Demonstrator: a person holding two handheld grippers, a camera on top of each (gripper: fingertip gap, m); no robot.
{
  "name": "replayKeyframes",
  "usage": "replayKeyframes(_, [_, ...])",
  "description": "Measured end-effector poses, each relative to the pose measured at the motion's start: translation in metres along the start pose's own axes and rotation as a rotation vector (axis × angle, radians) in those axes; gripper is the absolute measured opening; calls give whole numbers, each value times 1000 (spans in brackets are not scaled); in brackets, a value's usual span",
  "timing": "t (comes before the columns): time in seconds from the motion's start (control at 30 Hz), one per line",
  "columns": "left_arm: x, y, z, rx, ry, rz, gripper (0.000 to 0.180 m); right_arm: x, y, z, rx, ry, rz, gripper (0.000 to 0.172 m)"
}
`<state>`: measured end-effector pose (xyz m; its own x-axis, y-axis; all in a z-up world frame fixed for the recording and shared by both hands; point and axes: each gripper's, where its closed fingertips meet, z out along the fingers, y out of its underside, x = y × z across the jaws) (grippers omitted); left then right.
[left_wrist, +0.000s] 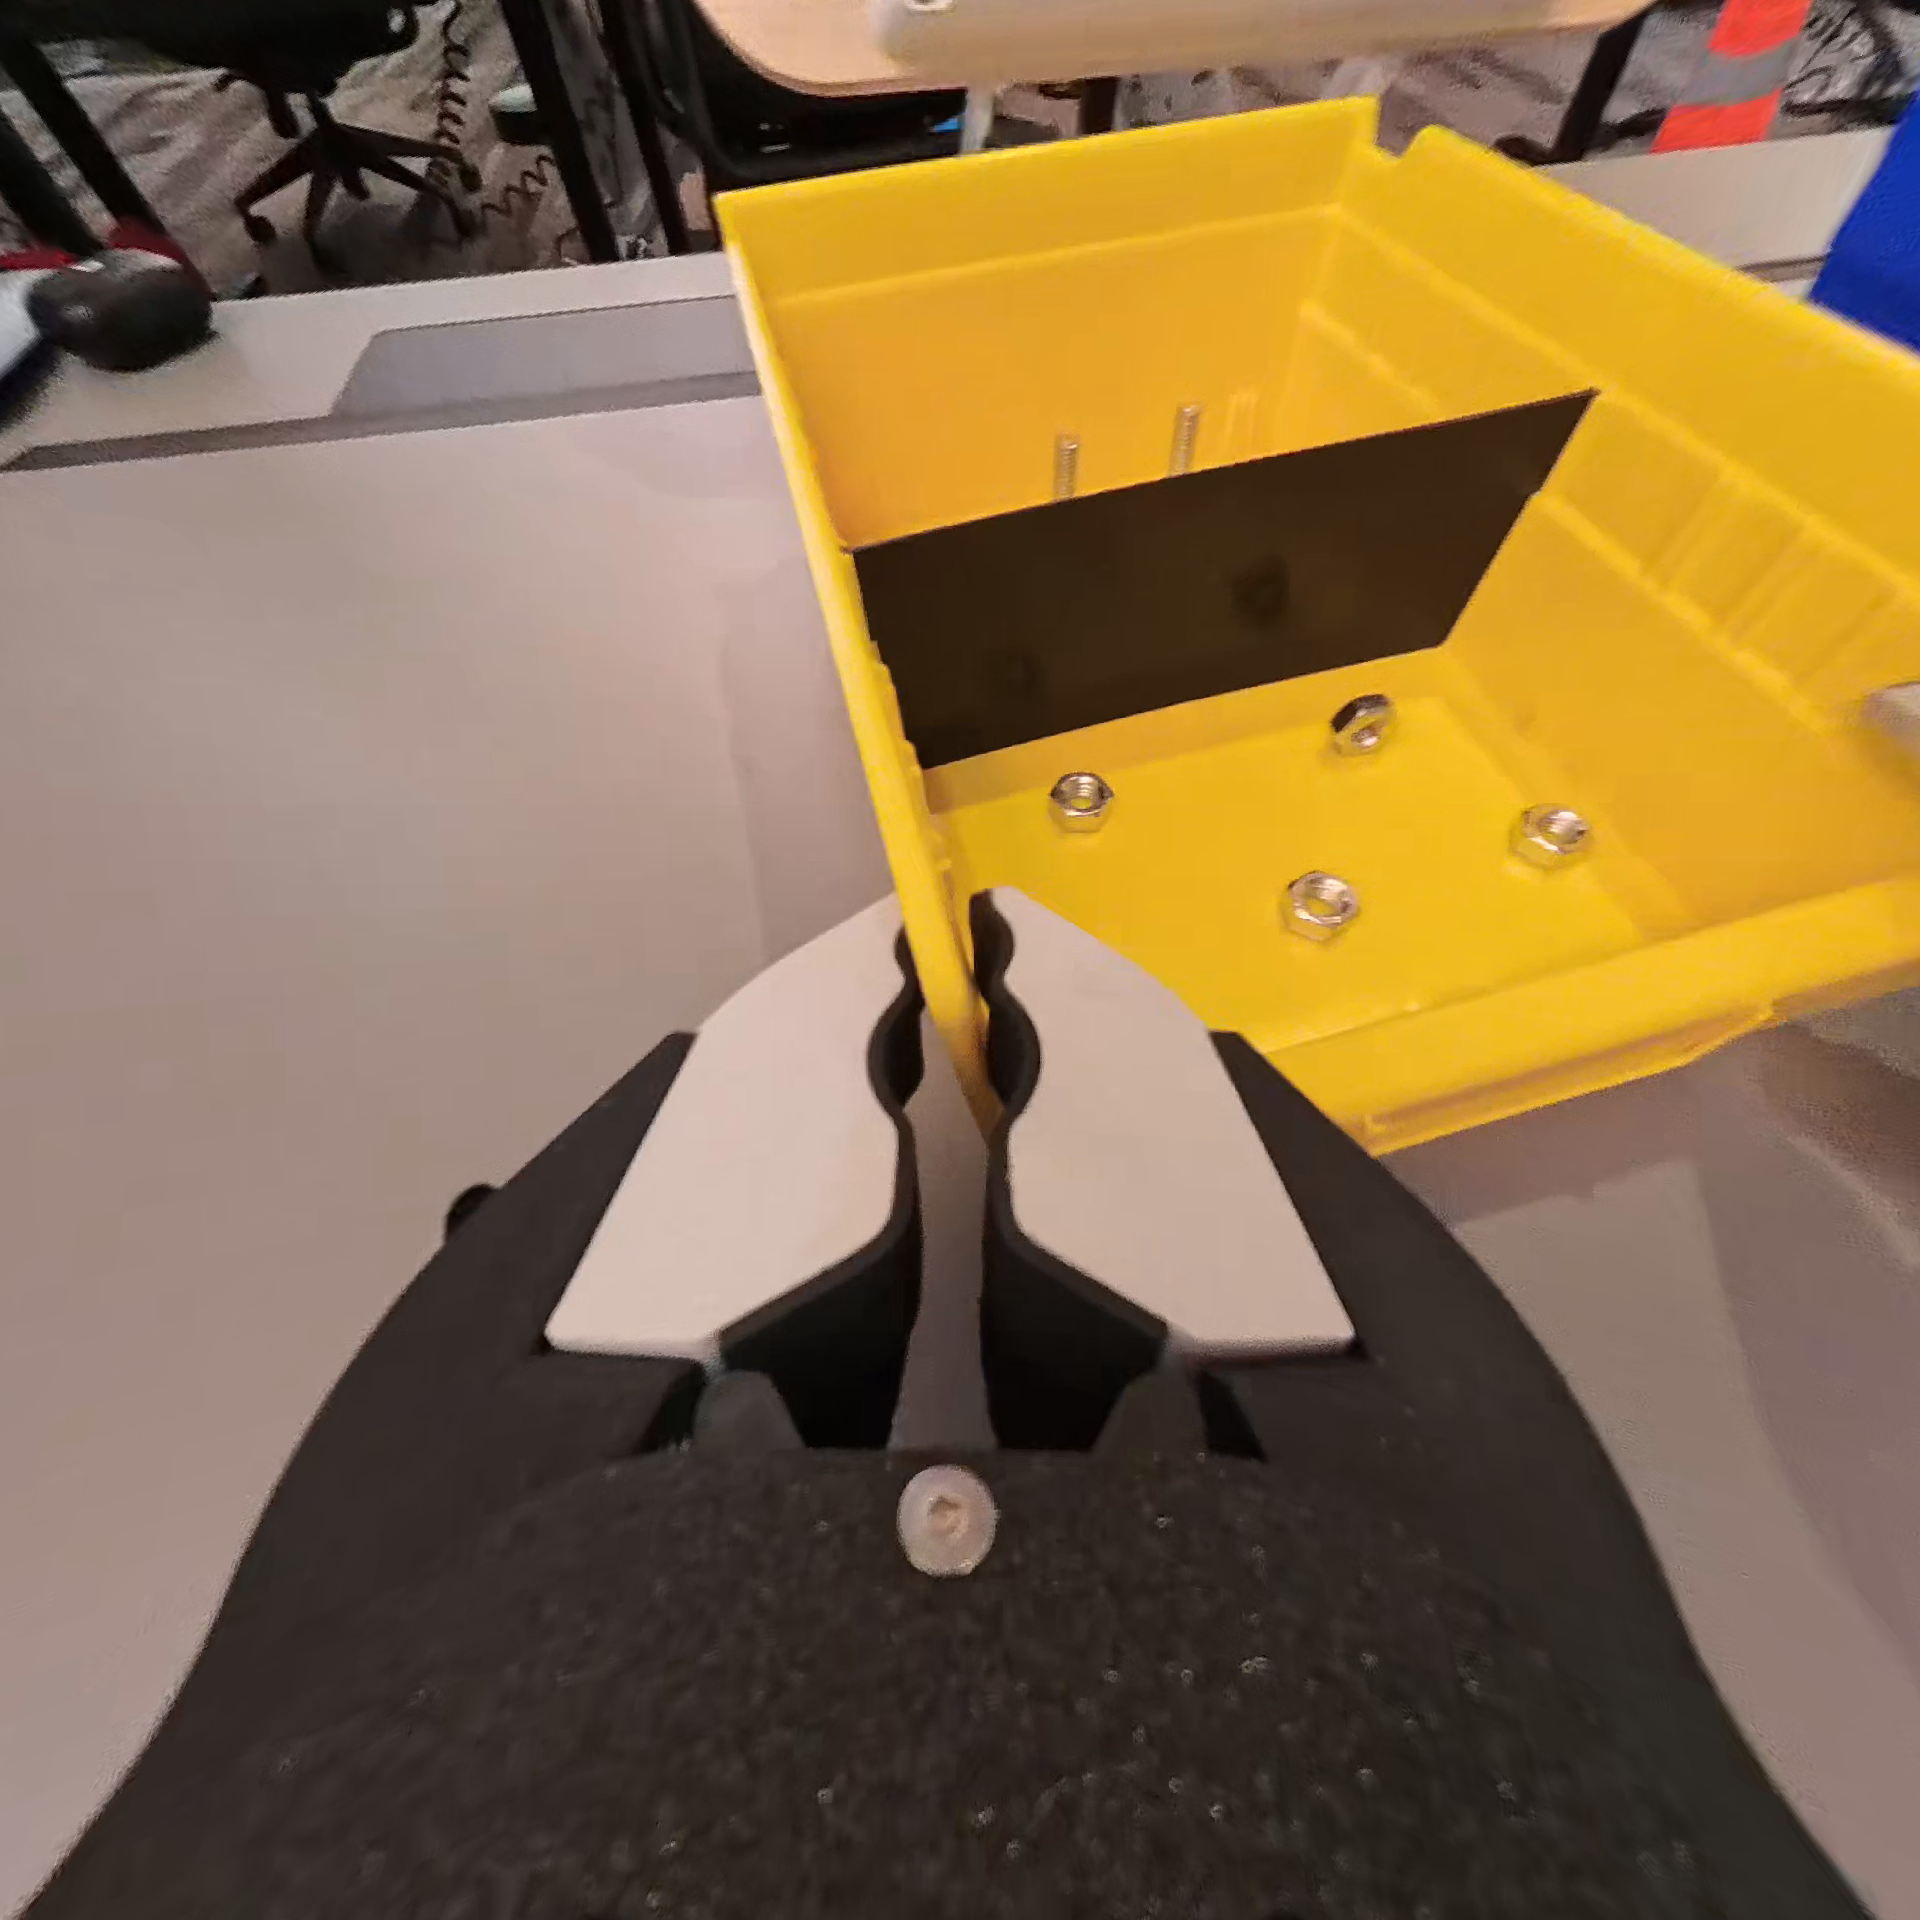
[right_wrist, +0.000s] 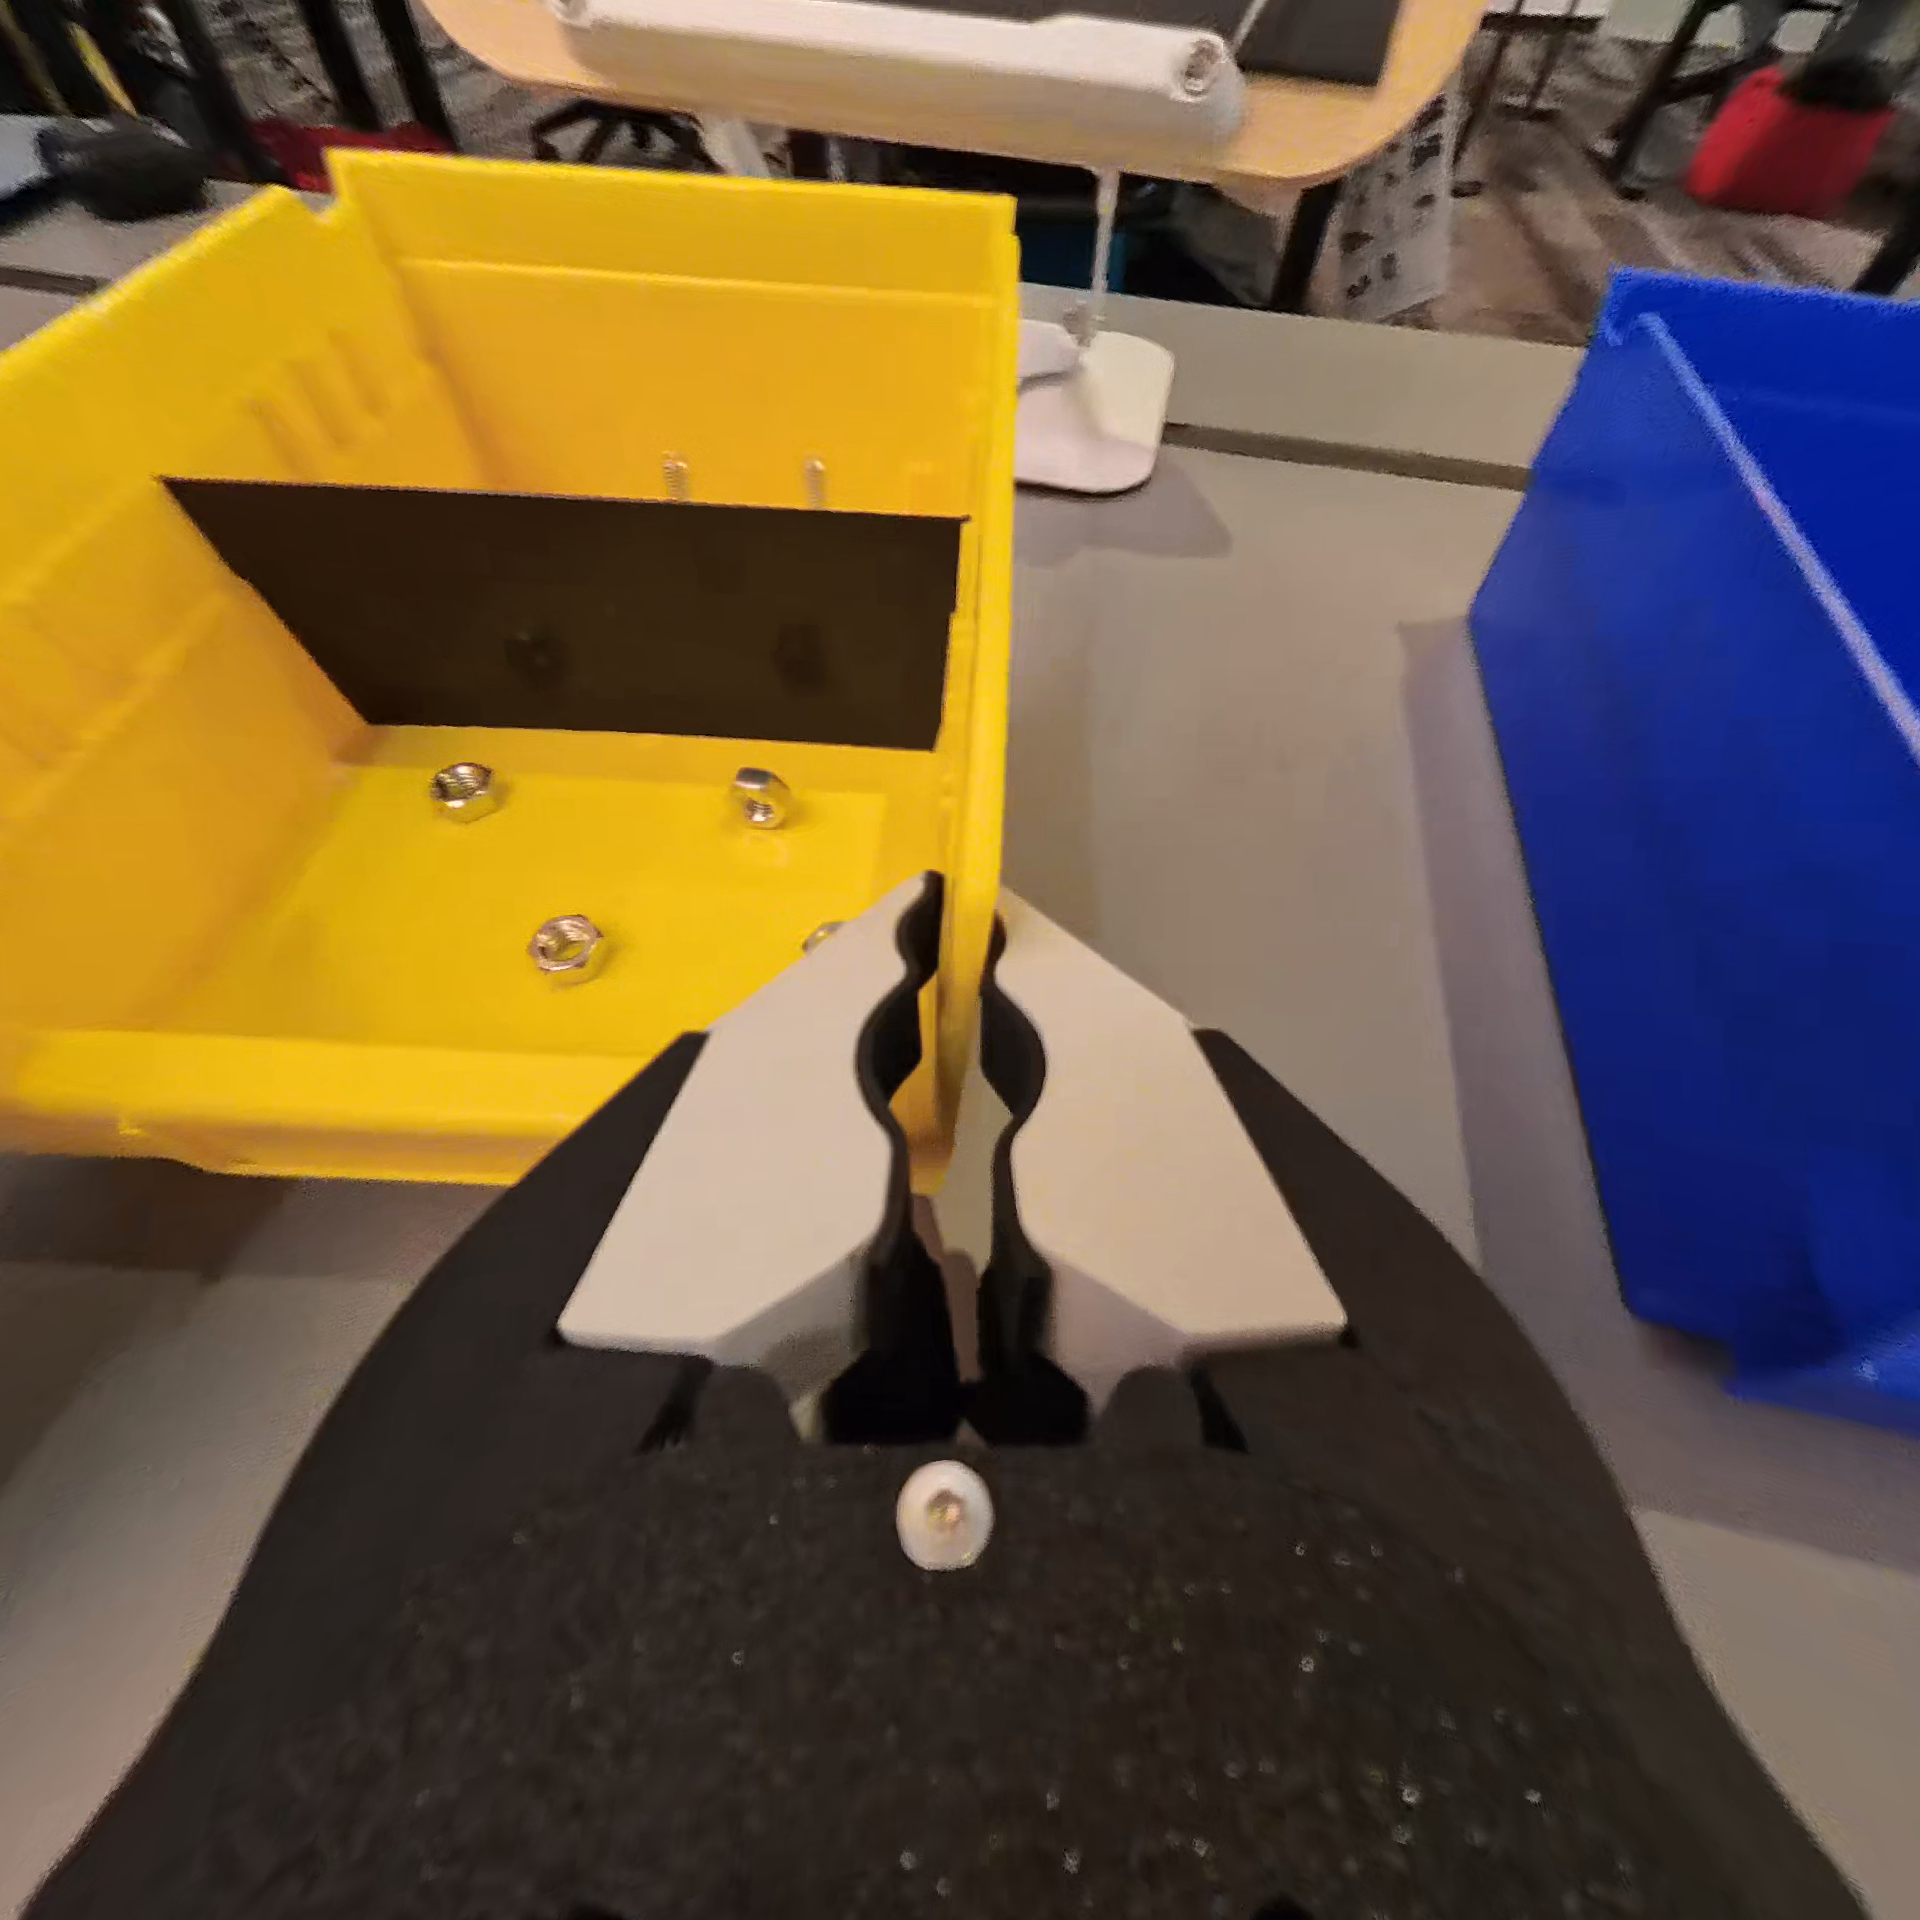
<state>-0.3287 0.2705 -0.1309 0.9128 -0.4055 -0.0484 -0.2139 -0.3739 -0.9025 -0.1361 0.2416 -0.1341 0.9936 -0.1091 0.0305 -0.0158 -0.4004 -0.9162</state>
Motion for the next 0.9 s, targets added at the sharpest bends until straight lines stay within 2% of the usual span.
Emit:
replayKeyframes(0.17, [-35,-6,-5,-21,29,-47,5,-37,-20,-7,77,29,-22,1])
replayKeyframes(0.27, [-85,-10,-13,17,36,-112,4,-88,-36,-4,120,-15,-59,3])
replayKeyframes(0.33, [-122,-14,-21,52,16,-91,4,-125,-43,0,145,-29,-95,3])
replayKeyframes(0.47, [-192,-17,-32,103,-21,-56,4,-194,-45,14,157,-76,-111,5])
replayKeyframes(0.57, [-227,-10,-32,98,-46,-74,3,-228,-35,25,114,-95,-120,5])
replayKeyframes(0.67, [-243,-4,-32,105,-41,-149,3,-246,-20,31,62,-150,-117,7])
replayKeyframes(0.77, [-249,13,-26,52,-47,-178,2,-251,-19,27,101,-160,-158,8])
replayKeyframes(0.9, [-251,22,-24,17,-48,-243,2,-256,-16,21,75,-253,-194,13])
